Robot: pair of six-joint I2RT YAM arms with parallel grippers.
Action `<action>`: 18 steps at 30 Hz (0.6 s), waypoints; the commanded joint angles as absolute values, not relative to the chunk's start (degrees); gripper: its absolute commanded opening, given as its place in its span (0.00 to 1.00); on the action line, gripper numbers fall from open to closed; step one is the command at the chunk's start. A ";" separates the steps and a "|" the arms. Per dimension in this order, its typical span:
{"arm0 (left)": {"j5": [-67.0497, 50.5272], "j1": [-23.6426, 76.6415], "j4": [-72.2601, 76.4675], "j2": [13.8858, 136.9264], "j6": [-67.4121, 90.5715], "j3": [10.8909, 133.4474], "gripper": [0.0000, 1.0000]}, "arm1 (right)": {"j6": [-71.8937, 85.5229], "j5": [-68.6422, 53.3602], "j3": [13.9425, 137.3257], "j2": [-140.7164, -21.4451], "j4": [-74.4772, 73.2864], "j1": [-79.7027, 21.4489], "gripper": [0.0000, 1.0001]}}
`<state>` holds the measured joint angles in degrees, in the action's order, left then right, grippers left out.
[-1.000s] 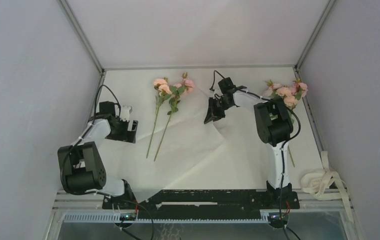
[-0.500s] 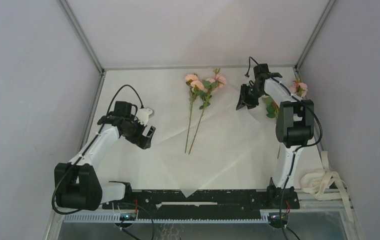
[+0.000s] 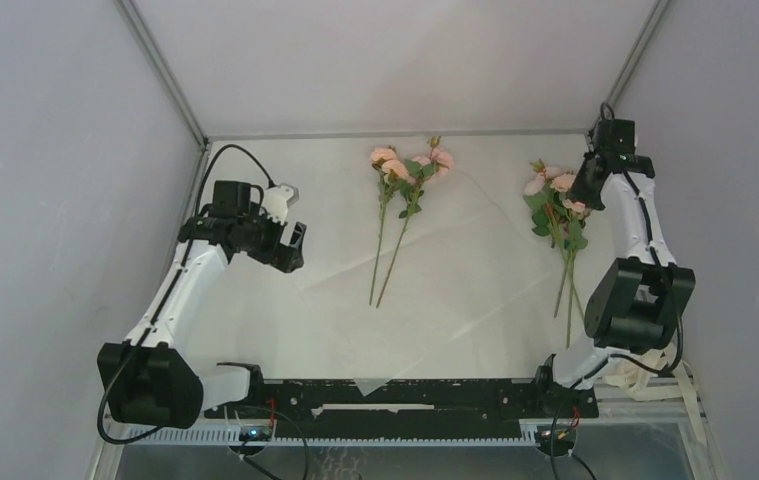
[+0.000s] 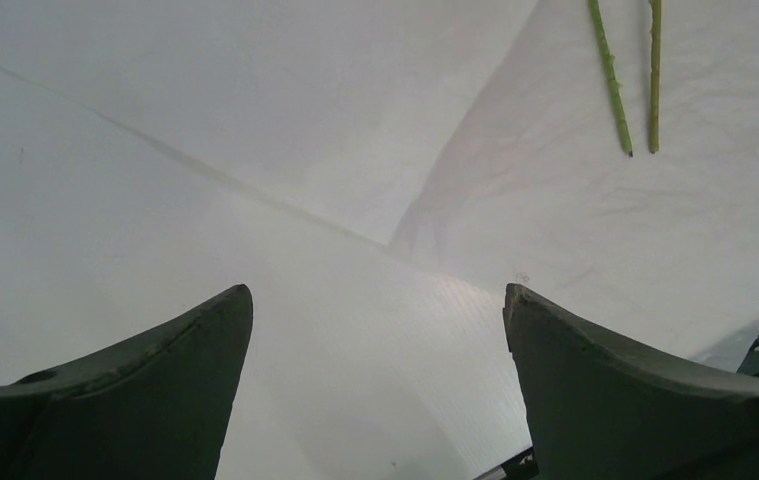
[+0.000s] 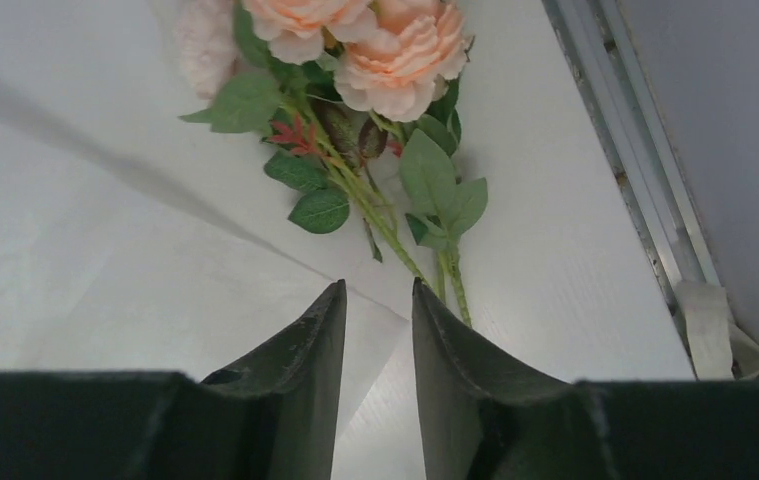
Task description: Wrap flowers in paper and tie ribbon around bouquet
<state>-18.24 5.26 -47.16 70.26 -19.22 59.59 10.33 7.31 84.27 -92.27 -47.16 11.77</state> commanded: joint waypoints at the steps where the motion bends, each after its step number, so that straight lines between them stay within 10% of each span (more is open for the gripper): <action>1: -20.33 5.26 -41.77 70.36 -14.52 61.27 1.00 | 11.44 11.34 82.91 -98.93 -48.53 12.33 0.38; 18: -22.25 5.27 -42.59 74.09 -16.79 58.12 0.99 | 4.34 6.17 88.26 -114.77 -43.08 12.31 0.36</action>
<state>-21.04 5.26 -43.68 73.97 -16.49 59.31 7.03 2.76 85.19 -112.36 -45.01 13.47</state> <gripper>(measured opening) 0.996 0.364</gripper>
